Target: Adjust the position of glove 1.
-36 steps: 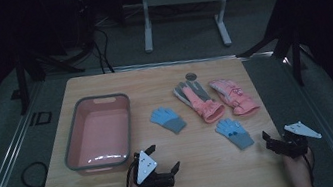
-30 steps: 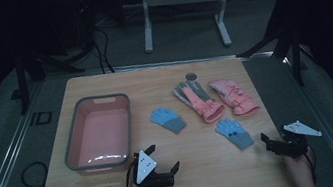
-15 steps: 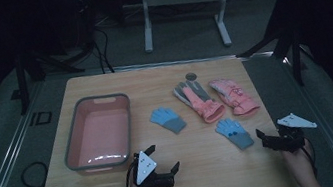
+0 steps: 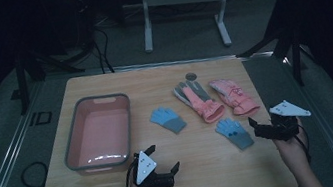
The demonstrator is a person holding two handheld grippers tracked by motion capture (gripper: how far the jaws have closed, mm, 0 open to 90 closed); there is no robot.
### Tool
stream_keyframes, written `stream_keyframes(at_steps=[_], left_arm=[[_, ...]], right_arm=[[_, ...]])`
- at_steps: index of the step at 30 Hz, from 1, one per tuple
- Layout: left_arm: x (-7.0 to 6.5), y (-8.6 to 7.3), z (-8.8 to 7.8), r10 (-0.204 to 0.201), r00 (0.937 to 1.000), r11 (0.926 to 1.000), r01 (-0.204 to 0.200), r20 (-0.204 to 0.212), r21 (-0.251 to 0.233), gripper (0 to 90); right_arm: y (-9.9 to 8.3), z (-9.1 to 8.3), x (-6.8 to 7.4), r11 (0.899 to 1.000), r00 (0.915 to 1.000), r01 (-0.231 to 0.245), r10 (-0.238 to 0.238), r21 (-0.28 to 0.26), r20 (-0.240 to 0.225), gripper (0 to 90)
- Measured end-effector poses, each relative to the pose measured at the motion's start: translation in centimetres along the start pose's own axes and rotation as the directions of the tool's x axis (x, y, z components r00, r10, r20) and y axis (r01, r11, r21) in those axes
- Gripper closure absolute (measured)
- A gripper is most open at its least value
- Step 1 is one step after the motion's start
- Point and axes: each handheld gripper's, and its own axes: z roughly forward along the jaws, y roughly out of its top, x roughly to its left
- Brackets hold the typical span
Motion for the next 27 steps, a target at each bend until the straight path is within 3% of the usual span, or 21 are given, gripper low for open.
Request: stream_keyframes(at_steps=[2, 4, 5, 7, 10, 13, 15, 16, 19, 23, 24, 27], left_arm=[[0.0, 0.0, 0.0, -0.002, 1.0, 1.0, 0.002, 0.004, 0.005, 2.2], [0.0, 0.0, 0.0, 0.0, 1.0, 1.0, 0.0, 0.007, 0.007, 2.2], [0.0, 0.0, 0.0, 0.002, 1.0, 1.0, -0.002, 0.006, 0.007, 2.2], [0.0, 0.0, 0.0, 0.005, 1.0, 1.0, -0.005, 0.008, 0.009, 2.2], [0.0, 0.0, 0.0, 0.002, 1.0, 1.0, -0.002, 0.006, 0.007, 2.2], [0.0, 0.0, 0.0, 0.003, 1.0, 0.9999, -0.003, 0.008, 0.01, 2.2], [0.0, 0.0, 0.0, 0.001, 1.0, 1.0, -0.001, 0.006, 0.008, 2.2], [0.0, 0.0, 0.0, 0.001, 1.0, 1.0, -0.001, 0.006, 0.008, 2.2], [0.0, 0.0, 0.0, -0.005, 1.0, 1.0, 0.005, 0.006, 0.004, 2.2], [0.0, 0.0, 0.0, -0.001, 1.0, 1.0, 0.001, 0.006, 0.004, 2.2], [0.0, 0.0, 0.0, 0.001, 1.0, 1.0, -0.001, 0.009, 0.004, 2.2], [0.0, 0.0, -0.1, -0.002, 0.9998, 1.0, 0.002, 0.021, 0.0, 2.2]], right_arm=[[0.9, 0.1, 0.2, 1.0, 0.9998, -0.019, 0.019, 0.015, -0.006, 17.0], [1.5, 0.1, 0.3, 0.999, 0.9985, -0.043, 0.043, 0.018, 0.033, 19.8], [1.7, 0.0, 0.3, 0.998, 0.9977, -0.065, 0.064, 0.009, 0.023, 19.8], [2.2, 0.0, 0.2, 0.996, 0.9954, -0.085, 0.085, 0.015, -0.043, 13.9], [2.6, 0.1, 0.5, 0.997, 0.9953, -0.07, 0.071, 0.021, -0.066, 11.6], [3.4, 0.0, 1.5, 0.999, 0.9978, -0.016, 0.013, -0.033, -0.065, 10.2], [3.9, 0.1, 2.0, 0.999, 0.9939, -0.002, -0.003, -0.042, -0.111, 10.2], [3.9, 0.1, 2.0, 0.999, 0.9939, -0.002, -0.003, -0.042, -0.111, 10.2], [4.9, 0.5, 3.0, 0.999, 0.9809, 0.011, -0.02, -0.044, -0.194, 10.3], [5.6, 1.0, 4.0, 0.999, 0.9768, 0.025, -0.032, -0.035, -0.212, 13.7], [6.0, 1.5, 4.4, 0.999, 0.9677, 0.021, -0.028, -0.027, -0.251, 15.2], [6.4, 2.6, 5.3, 0.999, 0.9646, 0.035, -0.037, -0.01, -0.261, 16.7]])
